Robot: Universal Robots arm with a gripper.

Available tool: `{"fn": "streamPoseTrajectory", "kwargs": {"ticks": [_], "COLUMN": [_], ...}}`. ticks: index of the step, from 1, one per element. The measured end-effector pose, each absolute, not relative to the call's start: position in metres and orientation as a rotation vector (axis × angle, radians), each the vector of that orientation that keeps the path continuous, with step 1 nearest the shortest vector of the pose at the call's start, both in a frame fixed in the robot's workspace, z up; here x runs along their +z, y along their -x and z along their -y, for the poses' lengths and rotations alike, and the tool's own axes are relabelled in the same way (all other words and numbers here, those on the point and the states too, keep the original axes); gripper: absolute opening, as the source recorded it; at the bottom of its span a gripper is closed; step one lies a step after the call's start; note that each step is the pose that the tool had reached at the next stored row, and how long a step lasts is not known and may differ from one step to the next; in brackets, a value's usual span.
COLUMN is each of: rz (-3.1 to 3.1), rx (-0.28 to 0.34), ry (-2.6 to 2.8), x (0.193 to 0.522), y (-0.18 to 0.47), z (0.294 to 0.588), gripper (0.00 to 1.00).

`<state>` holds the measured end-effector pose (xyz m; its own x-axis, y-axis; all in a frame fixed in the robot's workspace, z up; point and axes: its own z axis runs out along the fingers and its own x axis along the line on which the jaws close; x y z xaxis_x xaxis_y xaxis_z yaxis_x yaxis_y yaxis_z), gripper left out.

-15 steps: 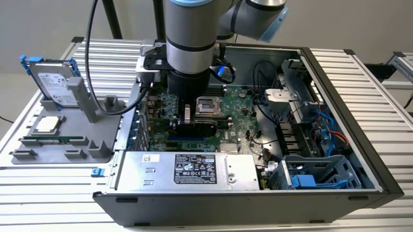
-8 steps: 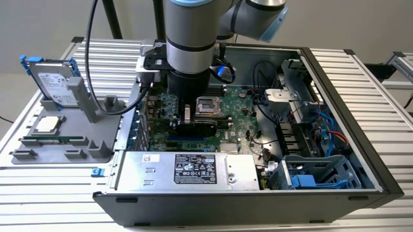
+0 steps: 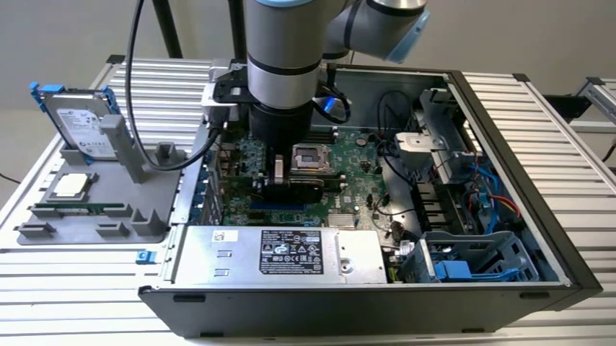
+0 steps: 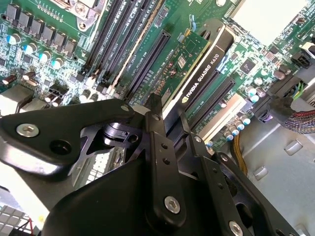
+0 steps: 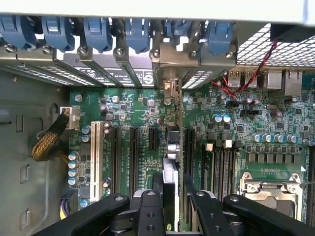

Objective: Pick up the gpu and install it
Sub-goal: 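Insert the gpu into the slot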

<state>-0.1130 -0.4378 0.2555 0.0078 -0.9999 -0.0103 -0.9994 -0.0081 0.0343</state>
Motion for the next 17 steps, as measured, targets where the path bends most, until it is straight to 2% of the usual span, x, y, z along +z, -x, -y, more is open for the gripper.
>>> {"fn": "streamPoseTrajectory", "kwargs": {"ticks": [17], "rz": [2.2], "rx": [-0.049], "ry": [-2.218], "x": [0.2566], "y": [0.1199], "z": [0.4402], "gripper": [0.0]}}
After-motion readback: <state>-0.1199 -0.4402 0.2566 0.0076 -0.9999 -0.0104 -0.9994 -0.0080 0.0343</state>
